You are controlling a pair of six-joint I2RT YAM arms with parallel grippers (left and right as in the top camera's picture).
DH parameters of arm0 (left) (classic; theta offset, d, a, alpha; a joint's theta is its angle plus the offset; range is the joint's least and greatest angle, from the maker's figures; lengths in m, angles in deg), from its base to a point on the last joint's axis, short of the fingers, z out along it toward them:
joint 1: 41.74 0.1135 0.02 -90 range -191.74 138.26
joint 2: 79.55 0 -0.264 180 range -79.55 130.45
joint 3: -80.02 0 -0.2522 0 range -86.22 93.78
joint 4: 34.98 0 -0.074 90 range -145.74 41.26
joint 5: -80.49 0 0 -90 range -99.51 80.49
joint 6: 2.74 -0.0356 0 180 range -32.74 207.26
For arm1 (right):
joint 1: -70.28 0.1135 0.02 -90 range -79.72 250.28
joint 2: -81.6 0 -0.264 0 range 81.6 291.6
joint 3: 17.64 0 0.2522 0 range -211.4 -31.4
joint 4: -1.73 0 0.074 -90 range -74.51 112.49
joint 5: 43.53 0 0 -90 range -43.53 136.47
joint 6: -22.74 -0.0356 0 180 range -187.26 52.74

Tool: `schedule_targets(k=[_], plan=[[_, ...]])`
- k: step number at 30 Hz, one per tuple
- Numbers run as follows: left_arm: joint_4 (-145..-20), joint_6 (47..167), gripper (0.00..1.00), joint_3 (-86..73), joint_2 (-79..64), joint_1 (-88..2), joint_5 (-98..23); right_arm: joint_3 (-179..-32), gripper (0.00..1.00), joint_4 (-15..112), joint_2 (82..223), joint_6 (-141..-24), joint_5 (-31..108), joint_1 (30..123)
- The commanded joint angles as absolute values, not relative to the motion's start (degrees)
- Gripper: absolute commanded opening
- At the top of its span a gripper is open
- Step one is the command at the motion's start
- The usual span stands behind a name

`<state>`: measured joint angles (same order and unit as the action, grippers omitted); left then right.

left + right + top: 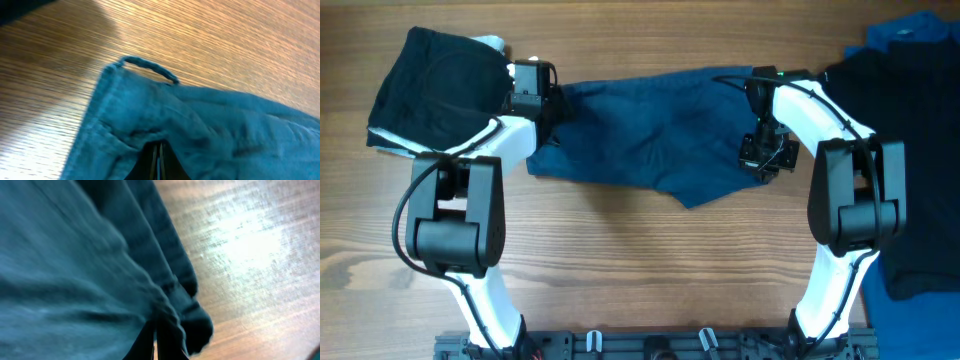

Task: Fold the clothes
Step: 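Lay the folded hems on the waistband and release both grippers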

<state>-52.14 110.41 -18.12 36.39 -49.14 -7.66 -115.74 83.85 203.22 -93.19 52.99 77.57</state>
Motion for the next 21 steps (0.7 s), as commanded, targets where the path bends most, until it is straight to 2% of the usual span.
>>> schedule_targets(k=[1,5,9,12,16,21], plan=[[-52.31,106.74,0.04,-17.47,31.82,-52.59,-7.31,-115.3,0.04,84.15,200.05,-93.54,54.98,77.14],[-52.38,106.96,0.04,-17.18,18.12,-55.04,-7.31,-117.29,0.04,77.77,183.11,-82.96,46.35,77.22],[-53.54,106.96,0.04,-17.2,16.19,-55.02,-7.31,-117.29,0.05,62.8,175.66,-82.29,46.37,77.22],[-55.59,106.96,0.04,-17.2,20.57,-55.11,-7.35,-117.05,0.06,54.19,179.18,-81.76,46.35,77.22],[-53.54,106.94,0.04,-17.2,29.75,-54.15,-6.52,-117.05,0.24,41.88,190.13,-71.71,41.69,77.22],[-50.65,106.96,0.04,-17.2,37.66,-51.41,-6.44,-117.05,0.24,32.72,202.26,-70.07,38.72,77.22]])
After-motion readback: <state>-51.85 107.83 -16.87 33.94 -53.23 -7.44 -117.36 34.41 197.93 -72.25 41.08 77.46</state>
